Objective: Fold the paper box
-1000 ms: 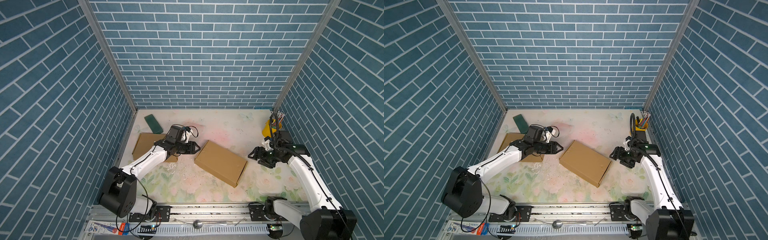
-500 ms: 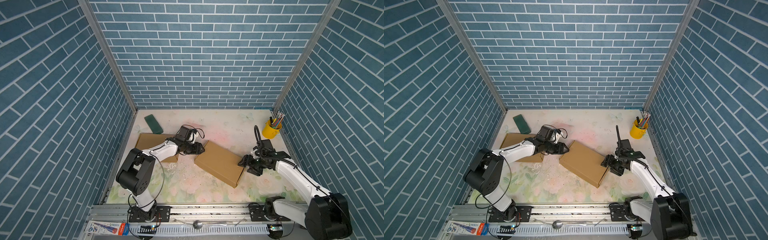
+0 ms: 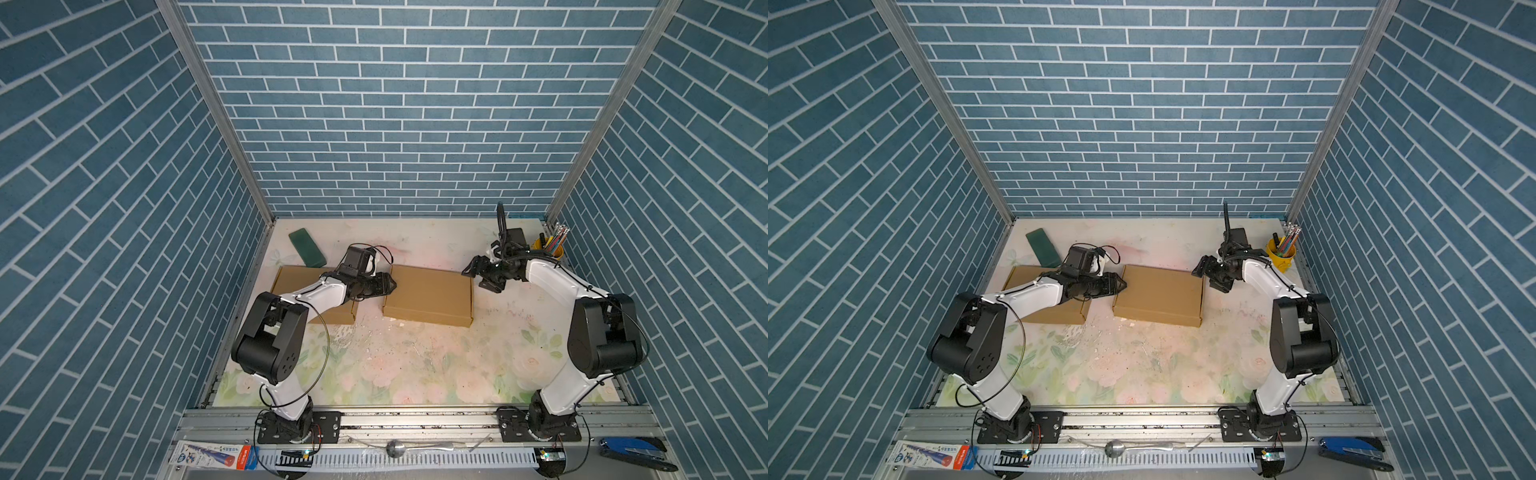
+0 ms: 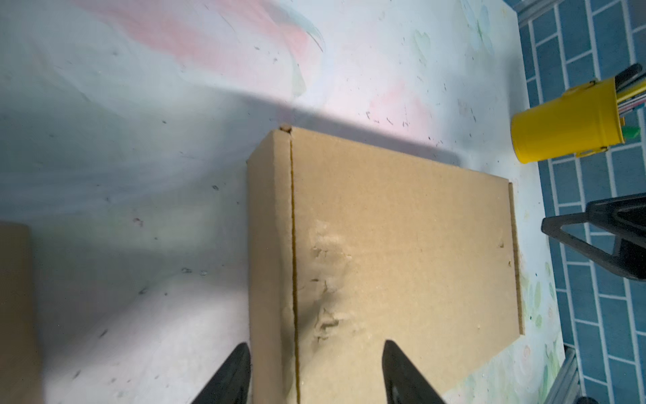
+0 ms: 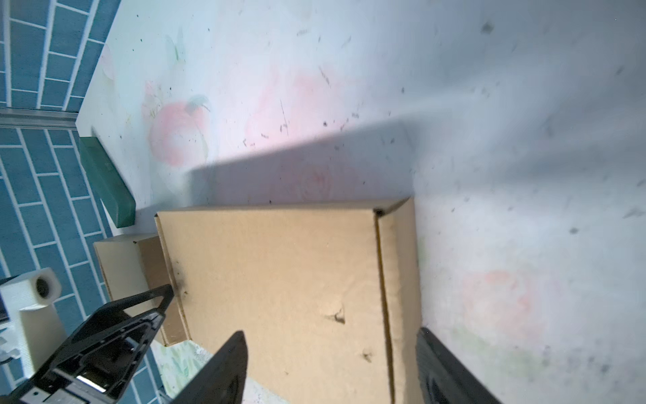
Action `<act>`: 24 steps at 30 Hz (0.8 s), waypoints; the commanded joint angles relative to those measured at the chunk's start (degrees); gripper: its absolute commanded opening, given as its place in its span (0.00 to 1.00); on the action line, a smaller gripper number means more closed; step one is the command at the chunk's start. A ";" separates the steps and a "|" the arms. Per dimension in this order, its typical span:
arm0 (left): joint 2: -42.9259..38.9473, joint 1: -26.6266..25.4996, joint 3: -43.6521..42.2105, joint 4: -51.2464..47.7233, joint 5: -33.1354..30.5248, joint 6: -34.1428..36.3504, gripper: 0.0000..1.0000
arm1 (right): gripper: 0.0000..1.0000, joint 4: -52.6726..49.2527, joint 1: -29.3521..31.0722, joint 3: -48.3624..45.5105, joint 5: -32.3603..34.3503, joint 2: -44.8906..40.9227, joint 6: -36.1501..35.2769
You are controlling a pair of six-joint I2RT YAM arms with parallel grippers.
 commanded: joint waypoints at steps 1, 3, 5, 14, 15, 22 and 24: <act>-4.79 1.57 -1.01 -2.65 -4.69 1.23 0.63 | 0.81 -6.77 -2.82 4.65 3.96 0.56 -7.59; -7.02 2.22 -1.56 -4.96 -7.21 1.93 0.64 | 0.81 -9.26 -3.91 5.90 6.09 0.11 -10.14; -10.79 2.23 -2.78 -6.32 -10.28 2.16 0.64 | 0.81 -10.45 -4.80 6.14 8.64 -1.67 -11.68; -34.54 0.18 -18.66 7.84 -37.68 24.41 0.73 | 0.80 22.92 -5.31 -22.75 30.15 -26.81 -20.74; -36.15 0.28 -20.68 10.33 -42.36 26.62 0.74 | 0.82 24.39 -5.57 -24.30 35.95 -28.10 -21.47; -33.03 6.49 -35.27 33.00 -53.93 30.68 0.85 | 0.83 42.65 -13.58 -38.55 43.28 -28.88 -23.36; -29.25 10.12 -37.69 39.92 -46.87 28.78 0.85 | 0.83 50.51 -14.07 -41.83 43.40 -26.57 -24.08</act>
